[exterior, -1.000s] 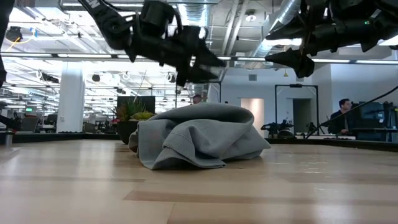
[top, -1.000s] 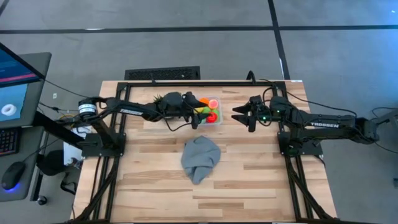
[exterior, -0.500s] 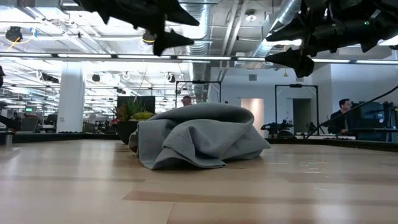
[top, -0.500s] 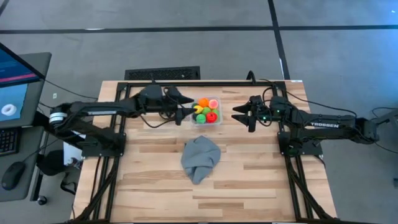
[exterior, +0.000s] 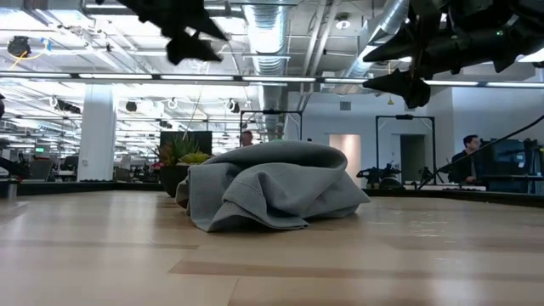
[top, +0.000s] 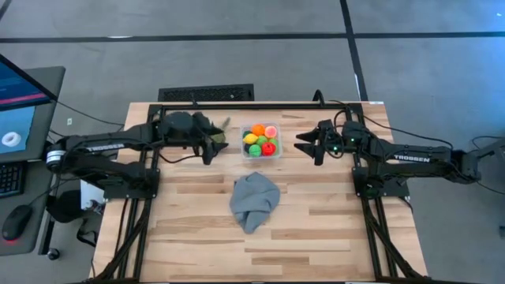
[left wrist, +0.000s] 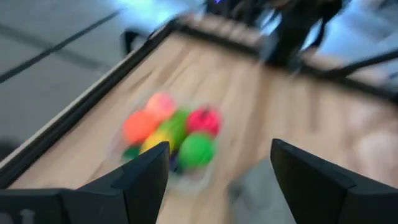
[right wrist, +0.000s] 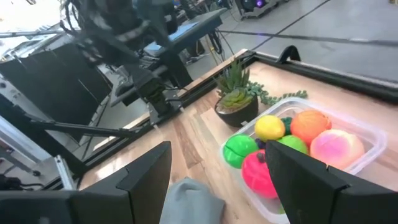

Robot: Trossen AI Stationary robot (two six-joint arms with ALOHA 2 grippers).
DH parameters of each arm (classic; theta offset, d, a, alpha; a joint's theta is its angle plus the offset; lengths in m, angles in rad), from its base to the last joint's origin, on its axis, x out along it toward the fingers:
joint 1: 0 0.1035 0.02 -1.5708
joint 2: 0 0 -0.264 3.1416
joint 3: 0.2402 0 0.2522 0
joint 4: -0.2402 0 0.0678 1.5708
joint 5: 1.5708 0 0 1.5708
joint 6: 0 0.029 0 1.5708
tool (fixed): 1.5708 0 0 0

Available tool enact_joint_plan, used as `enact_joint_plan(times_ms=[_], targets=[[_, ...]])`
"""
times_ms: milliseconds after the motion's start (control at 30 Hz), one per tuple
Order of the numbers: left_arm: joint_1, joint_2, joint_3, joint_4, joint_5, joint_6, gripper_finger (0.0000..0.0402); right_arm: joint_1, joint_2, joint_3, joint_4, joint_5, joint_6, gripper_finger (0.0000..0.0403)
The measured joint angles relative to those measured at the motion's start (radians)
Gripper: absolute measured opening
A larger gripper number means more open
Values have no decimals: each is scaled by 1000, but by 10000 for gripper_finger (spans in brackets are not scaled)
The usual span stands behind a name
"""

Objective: Pick and placing Produce into tupperware
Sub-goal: Return to Home Position

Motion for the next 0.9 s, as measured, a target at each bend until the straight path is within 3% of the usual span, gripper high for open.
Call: enact_joint_plan(times_ms=[133,267,400,500,633,900], targets=[[1,-13,-1,-191,-96,-88,268,1,0,0,-2,-2,32,281],[-29,-13,-1,-227,-110,-114,268,3,0,0,-1,-39,-4,281],[-119,-42,-2,-126,-94,38,268,6,0,0,46,-118,-113,281],[-162,-98,-41,-48,-146,96,268,22,0,0,115,-126,-184,281],[-181,-219,-173,80,-160,106,268,49,0,0,190,-128,-252,281],[-183,-459,-461,391,-81,156,268,68,0,0,207,-161,-334,281]])
